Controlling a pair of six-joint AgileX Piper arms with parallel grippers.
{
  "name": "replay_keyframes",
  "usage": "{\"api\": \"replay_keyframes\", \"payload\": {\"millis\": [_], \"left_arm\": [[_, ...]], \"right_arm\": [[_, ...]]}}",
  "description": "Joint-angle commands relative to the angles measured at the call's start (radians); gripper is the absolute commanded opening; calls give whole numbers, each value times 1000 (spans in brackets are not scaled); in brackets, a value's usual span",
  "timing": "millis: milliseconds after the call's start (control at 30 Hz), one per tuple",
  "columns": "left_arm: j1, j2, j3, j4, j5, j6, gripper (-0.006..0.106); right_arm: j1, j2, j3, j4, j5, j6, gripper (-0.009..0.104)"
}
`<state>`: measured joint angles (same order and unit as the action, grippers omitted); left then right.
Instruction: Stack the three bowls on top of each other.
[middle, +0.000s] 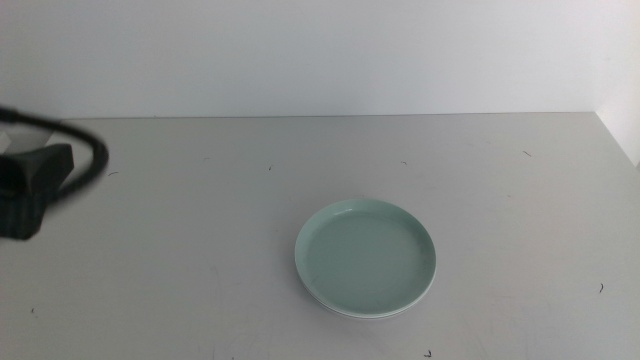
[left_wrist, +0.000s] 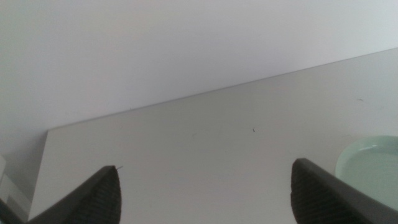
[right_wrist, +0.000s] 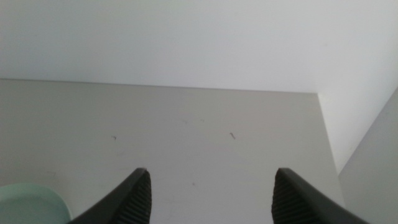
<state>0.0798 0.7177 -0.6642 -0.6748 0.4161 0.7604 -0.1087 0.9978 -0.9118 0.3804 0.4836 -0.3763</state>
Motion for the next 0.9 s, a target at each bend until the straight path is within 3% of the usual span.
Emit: {"api": "replay_keyframes", "payload": {"millis": [0,367,533,867], "left_arm": [[-49,-95,50,-38,-145,24,105],[-80,-453,401,-130,-304,22,105],[-80,-489,423,-181,-332,22,105],[-80,-489,423,-183,-329,22,105]], "right_arm": [[-6,-113,68,31,-177,-59,50],[4,-548,438,33,-276,-136,50],[4,-659,539,33,-269,-128,50],[3,-719,565,28,-266,-125,50]]}}
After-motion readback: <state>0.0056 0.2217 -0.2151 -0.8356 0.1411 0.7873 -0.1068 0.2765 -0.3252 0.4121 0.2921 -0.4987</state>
